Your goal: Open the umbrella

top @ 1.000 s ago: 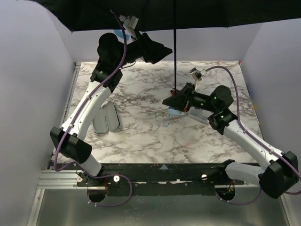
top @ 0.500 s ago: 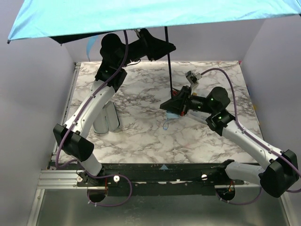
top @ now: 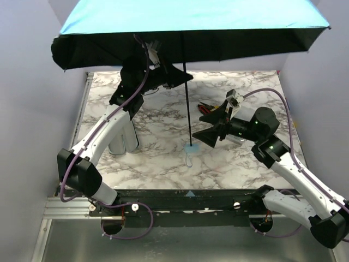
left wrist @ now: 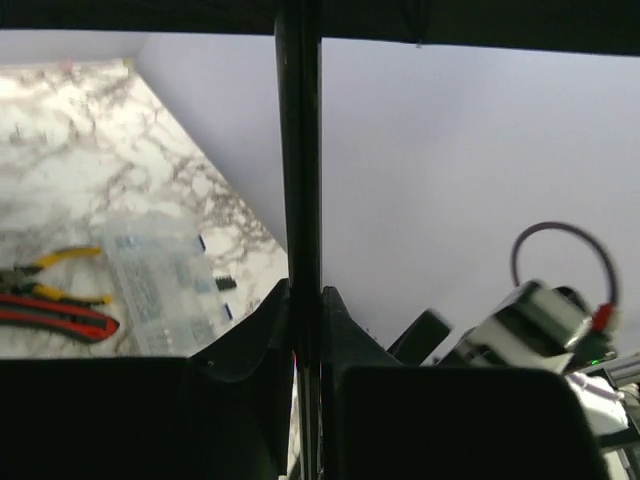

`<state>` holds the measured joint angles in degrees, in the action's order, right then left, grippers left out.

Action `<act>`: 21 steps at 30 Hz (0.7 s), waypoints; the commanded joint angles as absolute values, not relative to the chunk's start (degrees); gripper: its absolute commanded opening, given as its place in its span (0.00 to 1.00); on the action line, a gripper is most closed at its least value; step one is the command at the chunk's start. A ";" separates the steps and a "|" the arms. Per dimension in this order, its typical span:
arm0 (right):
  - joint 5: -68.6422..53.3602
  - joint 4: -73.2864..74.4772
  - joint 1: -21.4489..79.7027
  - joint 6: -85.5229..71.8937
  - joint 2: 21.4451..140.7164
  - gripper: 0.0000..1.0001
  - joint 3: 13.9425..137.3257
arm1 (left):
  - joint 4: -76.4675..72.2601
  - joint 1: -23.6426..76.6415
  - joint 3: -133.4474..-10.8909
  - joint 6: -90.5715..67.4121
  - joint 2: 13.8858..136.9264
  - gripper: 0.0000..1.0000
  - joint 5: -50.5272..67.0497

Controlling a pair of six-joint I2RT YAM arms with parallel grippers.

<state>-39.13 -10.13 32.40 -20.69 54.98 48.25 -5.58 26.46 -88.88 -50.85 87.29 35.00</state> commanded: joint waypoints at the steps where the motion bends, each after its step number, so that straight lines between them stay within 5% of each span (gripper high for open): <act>1: -29.63 6.12 32.52 -12.05 51.58 1.00 49.53 | -20.08 26.10 -78.09 -54.49 84.68 0.00 42.51; 21: -23.26 16.37 32.32 -1.34 48.69 1.00 47.56 | -41.87 23.49 -69.50 -56.16 97.41 0.00 51.58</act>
<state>-24.43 14.68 32.40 -3.46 48.60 48.47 -32.40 24.47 -69.82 -55.88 94.26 48.99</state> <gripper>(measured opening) 0.996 0.117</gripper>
